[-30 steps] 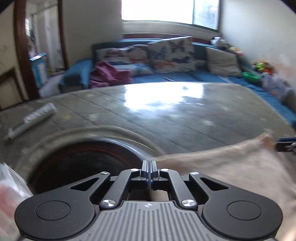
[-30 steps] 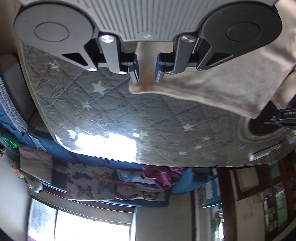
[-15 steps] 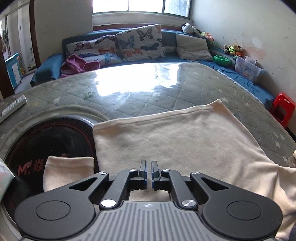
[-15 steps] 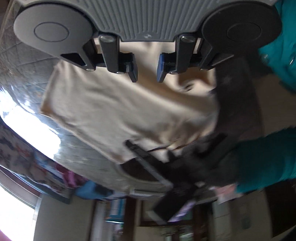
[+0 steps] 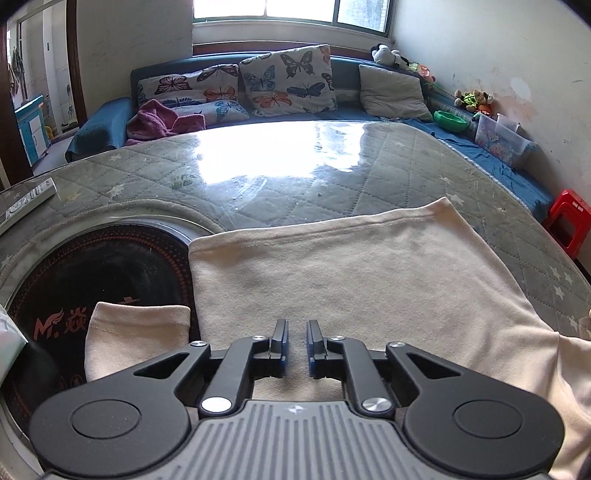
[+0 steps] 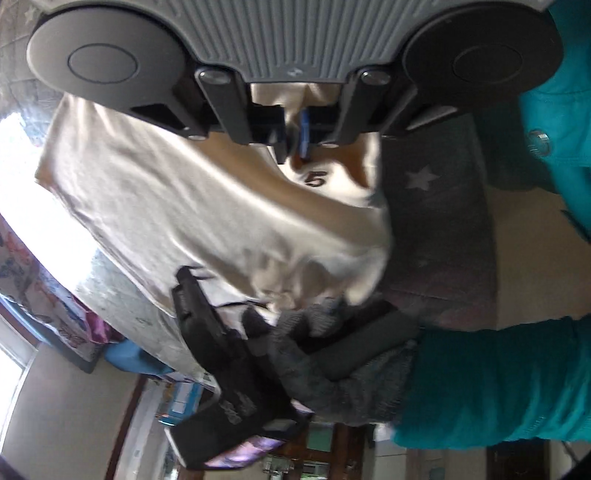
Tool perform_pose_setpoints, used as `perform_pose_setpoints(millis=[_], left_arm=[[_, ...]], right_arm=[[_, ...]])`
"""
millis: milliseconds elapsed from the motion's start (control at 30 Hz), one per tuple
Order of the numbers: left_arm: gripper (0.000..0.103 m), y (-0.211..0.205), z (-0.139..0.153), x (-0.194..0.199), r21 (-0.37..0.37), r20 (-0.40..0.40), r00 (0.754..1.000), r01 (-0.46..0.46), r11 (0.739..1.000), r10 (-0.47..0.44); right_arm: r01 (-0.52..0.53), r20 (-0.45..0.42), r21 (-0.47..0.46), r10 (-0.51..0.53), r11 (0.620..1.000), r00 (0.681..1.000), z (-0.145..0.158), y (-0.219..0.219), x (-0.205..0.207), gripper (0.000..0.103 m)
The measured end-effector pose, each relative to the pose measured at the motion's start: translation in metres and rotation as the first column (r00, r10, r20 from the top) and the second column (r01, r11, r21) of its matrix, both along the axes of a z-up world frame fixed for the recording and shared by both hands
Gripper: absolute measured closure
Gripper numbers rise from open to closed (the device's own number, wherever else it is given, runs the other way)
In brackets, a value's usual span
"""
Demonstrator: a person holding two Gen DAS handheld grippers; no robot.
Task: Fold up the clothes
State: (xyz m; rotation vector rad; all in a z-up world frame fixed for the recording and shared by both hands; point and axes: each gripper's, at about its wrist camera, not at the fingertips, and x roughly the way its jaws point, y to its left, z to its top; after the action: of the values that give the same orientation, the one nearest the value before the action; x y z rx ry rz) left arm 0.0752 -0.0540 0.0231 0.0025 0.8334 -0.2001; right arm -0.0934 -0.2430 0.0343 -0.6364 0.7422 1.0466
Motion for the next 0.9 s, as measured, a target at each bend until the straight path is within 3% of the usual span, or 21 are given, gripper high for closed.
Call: perform_pose_setpoints(millis=[233, 333, 467, 567, 733, 833, 900], left_arm=[[0.090, 0.000, -0.001, 0.001, 0.005, 0.015, 1.000, -0.006, 1.000, 0.006], [0.090, 0.000, 0.001, -0.005, 0.018, 0.018, 1.000, -0.005, 1.000, 0.005], [0.090, -0.001, 0.012, -0.025, 0.011, 0.050, 0.998, 0.023, 1.000, -0.024], [0.090, -0.009, 0.019, -0.048, -0.011, 0.073, 0.995, 0.064, 0.998, -0.063], [0.089, -0.033, 0.020, -0.083, -0.052, 0.090, 0.984, 0.161, 0.986, -0.156], [0.075, -0.049, 0.014, -0.101, -0.073, 0.086, 0.973, 0.222, 0.972, -0.216], [0.074, -0.058, 0.008, -0.111, -0.055, 0.086, 0.963, 0.260, 0.964, -0.255]], right_arm=[[-0.033, -0.051, 0.014, 0.033, 0.999, 0.998, 0.005, -0.008, -0.016, 0.100], [0.006, -0.079, 0.028, -0.004, 1.000, 0.997, 0.004, -0.010, -0.016, 0.092], [0.106, -0.100, 0.089, -0.097, 0.990, 0.990, 0.017, -0.031, -0.014, 0.090], [0.243, -0.086, 0.108, -0.235, 0.964, 0.968, 0.021, -0.052, -0.010, 0.088], [0.488, -0.073, 0.123, -0.483, 0.864, 0.873, 0.011, -0.090, -0.002, 0.087], [0.631, -0.097, 0.145, -0.623, 0.762, 0.776, 0.004, -0.114, 0.002, 0.083], [0.706, -0.099, 0.145, -0.700, 0.693, 0.708, -0.002, -0.131, 0.005, 0.082]])
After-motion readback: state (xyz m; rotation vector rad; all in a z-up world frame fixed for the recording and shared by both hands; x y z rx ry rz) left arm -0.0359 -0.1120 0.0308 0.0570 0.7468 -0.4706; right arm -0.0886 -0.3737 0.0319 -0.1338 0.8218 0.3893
